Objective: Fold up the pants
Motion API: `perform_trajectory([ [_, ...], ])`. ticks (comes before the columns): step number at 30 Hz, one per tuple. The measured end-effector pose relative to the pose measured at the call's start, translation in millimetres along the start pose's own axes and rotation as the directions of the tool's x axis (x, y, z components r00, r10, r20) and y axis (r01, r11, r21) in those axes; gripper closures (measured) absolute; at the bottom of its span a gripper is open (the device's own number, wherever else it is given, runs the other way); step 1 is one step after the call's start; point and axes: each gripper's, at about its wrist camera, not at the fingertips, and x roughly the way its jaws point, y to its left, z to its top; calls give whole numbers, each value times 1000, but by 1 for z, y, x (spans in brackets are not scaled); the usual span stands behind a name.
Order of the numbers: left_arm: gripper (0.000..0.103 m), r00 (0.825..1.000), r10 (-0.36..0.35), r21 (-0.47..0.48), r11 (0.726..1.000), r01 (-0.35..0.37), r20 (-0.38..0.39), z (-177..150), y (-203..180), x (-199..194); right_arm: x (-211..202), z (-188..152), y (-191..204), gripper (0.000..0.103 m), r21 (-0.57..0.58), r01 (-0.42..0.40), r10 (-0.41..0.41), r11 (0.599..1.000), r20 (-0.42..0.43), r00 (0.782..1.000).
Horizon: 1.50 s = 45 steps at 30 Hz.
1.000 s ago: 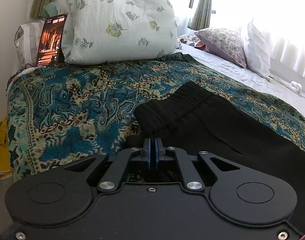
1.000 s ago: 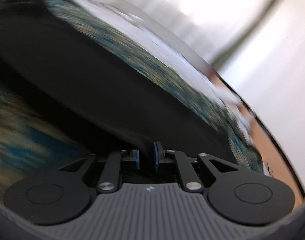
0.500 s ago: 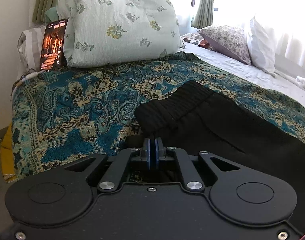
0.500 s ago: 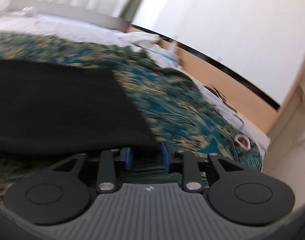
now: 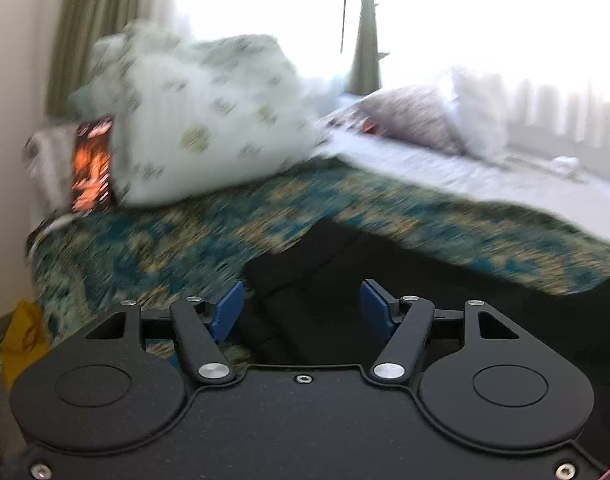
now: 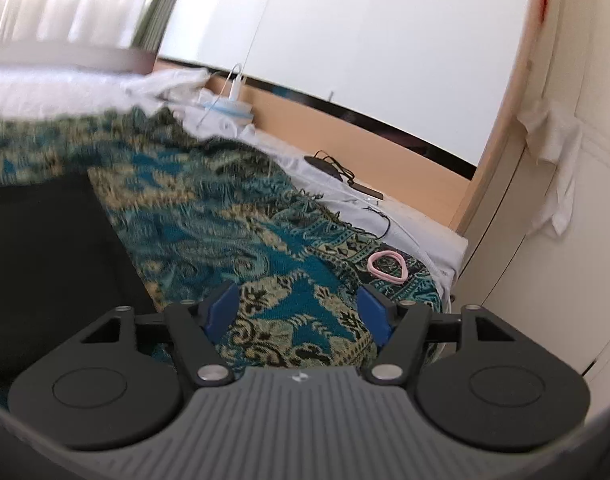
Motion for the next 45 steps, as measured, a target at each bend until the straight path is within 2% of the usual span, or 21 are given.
perform_trajectory([
  [3, 45, 990, -134, 58, 990, 133, 30, 6, -30, -20, -28, 8, 4, 24, 61, -141, 137, 988, 57, 989],
  [5, 63, 975, -220, 119, 969, 218, 4, 7, -57, -28, -49, 14, 20, 24, 78, -274, 266, 959, 90, 960],
  [6, 68, 963, -267, 146, 952, 267, -22, 6, -74, -31, -58, 17, 29, 24, 76, -338, 330, 938, 104, 938],
  [7, 75, 951, -305, 161, 938, 308, -45, 4, -88, -33, -69, 19, 43, 23, 68, -415, 406, 907, 114, 907],
  [9, 78, 923, -374, 181, 905, 385, -91, -4, -118, -36, -91, 21, 75, 23, 25, -544, 538, 839, 123, 834],
  [12, 80, 896, -421, 227, 867, 442, -138, -19, -160, -37, -121, 20, 125, 23, -52, -666, 667, 744, 116, 736],
  [15, 80, 880, -435, 262, 841, 473, -191, -33, -195, -31, -144, 14, 172, 23, -113, -756, 764, 645, 70, 641],
  [17, 80, 878, -429, 280, 834, 475, -214, -42, -212, -24, -152, 8, 196, 23, -145, -792, 803, 593, 29, 596],
  [19, 80, 884, -410, 294, 836, 463, -227, -49, -222, -14, -153, 3, 212, 23, -165, -806, 816, 568, -13, 577],
  [21, 80, 886, -394, 297, 839, 456, -247, -52, -229, -4, -150, 0, 223, 23, -179, -803, 809, 569, -57, 585],
  [25, 80, 888, -375, 293, 846, 445, -267, -58, -225, 10, -127, 1, 228, 23, -122, -766, 750, 631, -154, 643],
  [27, 80, 884, -381, 282, 847, 451, -270, -59, -223, 13, -116, 4, 221, 24, -78, -753, 737, 654, -159, 657],
  [29, 80, 881, -386, 272, 848, 456, -273, -59, -220, 14, -103, 7, 214, 24, -82, -697, 681, 713, -161, 715],
  [32, 80, 881, -387, 270, 848, 456, -271, -59, -219, 15, -80, 11, 198, 20, -97, -640, 624, 763, -152, 767],
  [34, 80, 886, -383, 282, 847, 450, -263, -61, -220, 15, -55, 16, 182, 19, -96, -571, 556, 815, -143, 818],
  [36, 80, 891, -375, 298, 846, 442, -255, -62, -221, 13, -33, 27, 153, 19, -21, -476, 470, 879, -128, 873],
  [37, 80, 893, -373, 303, 846, 439, -252, -63, -222, 12, -27, 30, 133, 20, 40, -449, 451, 893, -99, 887],
  [38, 79, 895, -371, 307, 846, 436, -249, -64, -222, 12, -26, 32, 111, 19, 112, -446, 454, 888, -58, 889],
  [39, 79, 896, -370, 311, 845, 435, -246, -65, -223, 12, -25, 32, 89, 18, 191, -462, 473, 866, -15, 881],
  [41, 79, 900, -366, 321, 844, 429, -239, -67, -225, 11, -23, 26, 46, 16, 344, -493, 506, 799, 58, 860],
  [45, 79, 901, -367, 325, 844, 427, -231, -68, -225, 9, -16, -2, 0, 16, 522, -502, 543, 689, 87, 835],
])
